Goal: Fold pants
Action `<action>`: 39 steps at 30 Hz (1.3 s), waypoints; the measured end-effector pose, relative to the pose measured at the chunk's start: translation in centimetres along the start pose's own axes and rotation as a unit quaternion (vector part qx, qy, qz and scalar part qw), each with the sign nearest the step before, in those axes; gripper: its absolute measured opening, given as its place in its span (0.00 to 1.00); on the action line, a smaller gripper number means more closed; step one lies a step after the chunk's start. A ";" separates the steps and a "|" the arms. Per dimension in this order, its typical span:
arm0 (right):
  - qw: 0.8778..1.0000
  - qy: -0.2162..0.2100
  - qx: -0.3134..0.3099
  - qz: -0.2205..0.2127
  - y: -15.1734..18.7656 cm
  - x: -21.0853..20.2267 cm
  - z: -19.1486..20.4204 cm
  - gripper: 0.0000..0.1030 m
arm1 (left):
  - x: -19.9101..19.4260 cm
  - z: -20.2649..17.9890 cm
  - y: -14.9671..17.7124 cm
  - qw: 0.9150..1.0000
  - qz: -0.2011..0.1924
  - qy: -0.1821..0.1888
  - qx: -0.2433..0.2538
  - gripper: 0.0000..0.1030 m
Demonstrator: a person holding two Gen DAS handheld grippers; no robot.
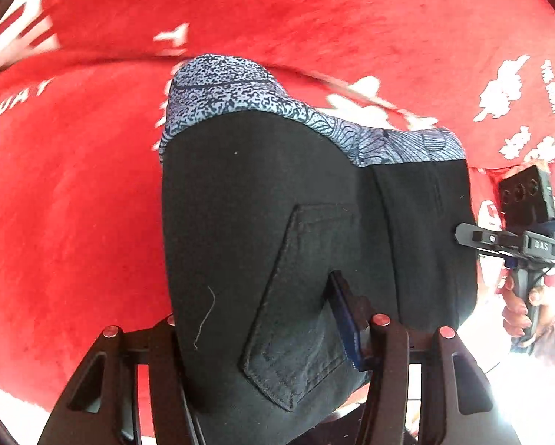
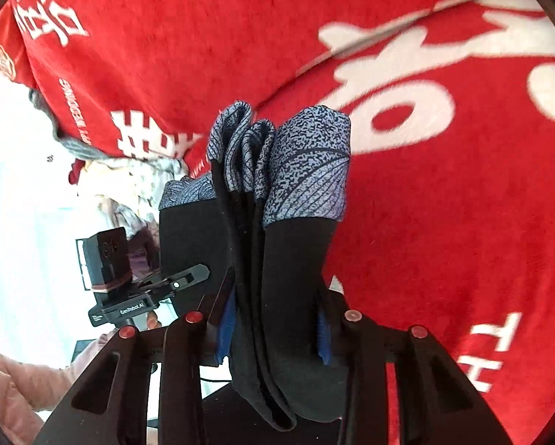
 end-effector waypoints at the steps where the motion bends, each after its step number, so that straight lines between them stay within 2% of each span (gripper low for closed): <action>1: 1.000 0.008 0.001 0.006 0.6 1.2 -0.4 0.38 | 0.4 0.8 0.4 1.000 0.003 -0.011 0.002 0.57; 3: 0.999 0.032 0.000 0.016 1.6 3.3 -0.8 0.38 | 1.9 2.6 1.2 0.999 0.015 -0.033 -0.005 0.63; 5: 0.997 0.077 -0.009 0.018 2.2 4.4 -2.4 0.46 | 2.7 4.3 1.6 0.999 0.011 -0.034 -0.033 0.84; 8: 0.992 0.124 -0.010 0.013 2.2 4.4 -3.7 0.58 | 1.7 5.9 1.9 0.998 0.004 -0.040 -0.045 0.85; 13: 0.978 0.205 -0.042 0.005 1.8 2.7 -3.2 0.59 | -0.9 6.4 1.8 0.995 -0.012 -0.094 -0.025 0.85; 14: 0.975 0.217 -0.048 -0.002 1.8 1.9 -2.9 0.53 | -2.4 7.2 2.0 0.994 -0.021 -0.103 -0.020 0.85; 15: 0.973 0.222 -0.055 -0.010 1.6 1.4 -2.3 0.47 | -3.3 7.2 1.7 0.993 -0.032 -0.111 -0.017 0.85; 16: 0.973 0.219 -0.064 -0.021 1.6 0.7 -1.4 0.32 | -4.1 7.3 1.3 0.992 -0.042 -0.118 -0.014 0.85; 17: 0.973 0.216 -0.075 -0.029 1.3 0.0 -0.7 0.22 | -4.8 7.2 0.8 0.991 -0.056 -0.123 -0.010 0.85; 19: 0.971 0.212 -0.104 -0.040 0.7 -0.2 1.2 0.19 | -4.9 6.8 -0.3 0.989 -0.067 -0.131 -0.004 0.85; 22: 0.969 0.209 -0.130 -0.023 0.5 2.3 3.3 0.19 | -2.5 7.2 -1.4 0.985 -0.049 -0.163 -0.005 0.85; 25: 0.961 0.241 -0.134 0.000 1.1 5.4 2.4 0.18 | -0.2 7.9 -1.7 0.984 -0.037 -0.171 -0.019 0.85; 26: 0.958 0.253 -0.131 0.003 1.3 6.3 1.7 0.15 | 0.3 7.9 -1.8 0.985 -0.038 -0.168 -0.022 0.85; 29: 0.956 0.268 -0.120 -0.019 0.3 7.1 0.8 0.11 | 0.2 8.1 -2.1 0.984 -0.042 -0.175 -0.010 0.93; 33: 0.957 0.267 -0.111 -0.022 -0.2 7.0 1.1 0.11 | -0.7 7.7 -1.5 0.982 -0.035 -0.187 0.013 0.93; 35: 0.955 0.270 -0.116 -0.022 0.0 6.5 1.7 0.18 | -1.4 7.2 -1.1 0.980 -0.039 -0.194 0.022 0.93; 39: 0.952 0.282 -0.115 -0.032 0.7 4.6 2.4 0.27 | -2.5 5.8 0.2 0.983 -0.031 -0.179 0.014 0.93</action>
Point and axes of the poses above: each gripper's, at about its wrist camera, not at the fingertips, and x roughly the way its jaws point, z to its left, y to its underside, the point moved 9 cm from there along x, roughly the way its jaws point, and after that the axes turned 9 degrees about -z, right-handed, at the moved point
